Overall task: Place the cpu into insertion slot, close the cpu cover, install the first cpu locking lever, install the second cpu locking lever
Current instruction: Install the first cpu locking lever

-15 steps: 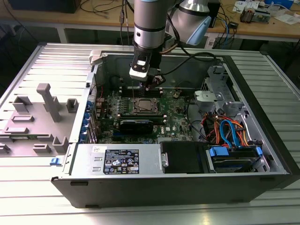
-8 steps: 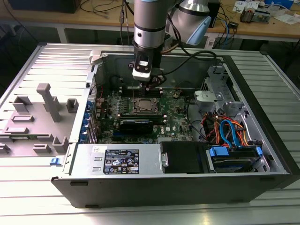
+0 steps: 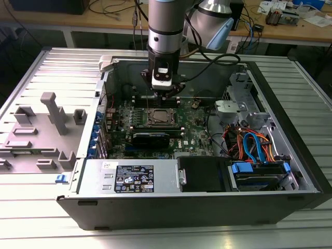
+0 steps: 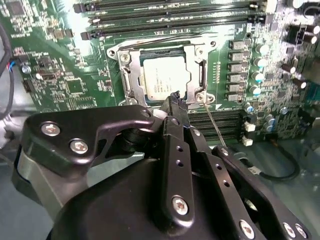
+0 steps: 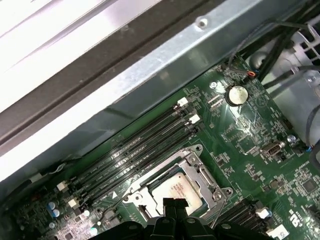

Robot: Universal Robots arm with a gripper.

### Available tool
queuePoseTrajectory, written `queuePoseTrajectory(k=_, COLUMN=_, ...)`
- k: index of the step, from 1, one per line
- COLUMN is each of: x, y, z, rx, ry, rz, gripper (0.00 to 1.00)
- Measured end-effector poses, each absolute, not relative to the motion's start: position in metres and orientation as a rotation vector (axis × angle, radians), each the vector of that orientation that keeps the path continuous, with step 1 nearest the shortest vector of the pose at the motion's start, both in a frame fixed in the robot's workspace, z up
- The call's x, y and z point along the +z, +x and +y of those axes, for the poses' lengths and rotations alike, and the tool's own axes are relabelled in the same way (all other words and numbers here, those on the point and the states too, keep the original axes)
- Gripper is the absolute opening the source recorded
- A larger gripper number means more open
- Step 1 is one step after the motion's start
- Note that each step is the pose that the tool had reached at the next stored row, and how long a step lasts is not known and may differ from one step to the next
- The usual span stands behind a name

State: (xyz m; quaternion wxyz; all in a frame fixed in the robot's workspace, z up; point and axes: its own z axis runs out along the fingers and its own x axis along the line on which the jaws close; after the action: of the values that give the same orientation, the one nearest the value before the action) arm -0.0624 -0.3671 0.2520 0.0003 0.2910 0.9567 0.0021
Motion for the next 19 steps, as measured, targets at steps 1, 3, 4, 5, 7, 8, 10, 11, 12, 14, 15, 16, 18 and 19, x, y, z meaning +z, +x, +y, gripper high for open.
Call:
queuePoseTrajectory(k=1, x=0.252, y=-0.0624, z=-0.3671, rx=0.007, ry=0.894, rz=3.011, gripper=0.11)
queuePoseTrajectory(k=3, x=0.252, y=-0.0624, z=-0.3671, rx=0.007, ry=0.837, rz=3.028, gripper=0.11)
queuePoseTrajectory(k=4, x=0.252, y=-0.0624, z=-0.3671, rx=0.007, ry=0.834, rz=3.028, gripper=0.11)
queuePoseTrajectory(k=5, x=0.252, y=-0.0624, z=-0.3671, rx=0.007, ry=0.834, rz=3.029, gripper=0.11)
queuePoseTrajectory(k=7, x=0.252, y=-0.0624, z=-0.3671, rx=0.007, ry=0.834, rz=3.029, gripper=0.11)
queuePoseTrajectory(k=8, x=0.252, y=-0.0624, z=-0.3671, rx=0.007, ry=0.834, rz=3.029, gripper=0.11)
queuePoseTrajectory(k=10, x=0.252, y=-0.0624, z=-0.3671, rx=0.007, ry=0.834, rz=3.029, gripper=0.11)
queuePoseTrajectory(k=11, x=0.252, y=-0.0624, z=-0.3671, rx=0.007, ry=0.834, rz=3.029, gripper=0.11)
queuePoseTrajectory(k=12, x=0.252, y=-0.0624, z=-0.3671, rx=0.007, ry=0.834, rz=3.029, gripper=0.11)
queuePoseTrajectory(k=14, x=0.252, y=-0.0624, z=-0.3671, rx=0.007, ry=0.834, rz=3.029, gripper=0.11)
queuePoseTrajectory(k=15, x=0.252, y=-0.0624, z=-0.3671, rx=0.007, ry=0.833, rz=3.029, gripper=0.11)
queuePoseTrajectory(k=16, x=0.252, y=-0.0624, z=-0.3671, rx=0.007, ry=0.833, rz=3.029, gripper=0.11)
queuePoseTrajectory(k=18, x=0.252, y=-0.0624, z=-0.3671, rx=0.007, ry=0.83, rz=3.03, gripper=0.11)
queuePoseTrajectory(k=19, x=0.252, y=-0.0624, z=-0.3671, rx=0.007, ry=0.826, rz=3.031, gripper=0.11)
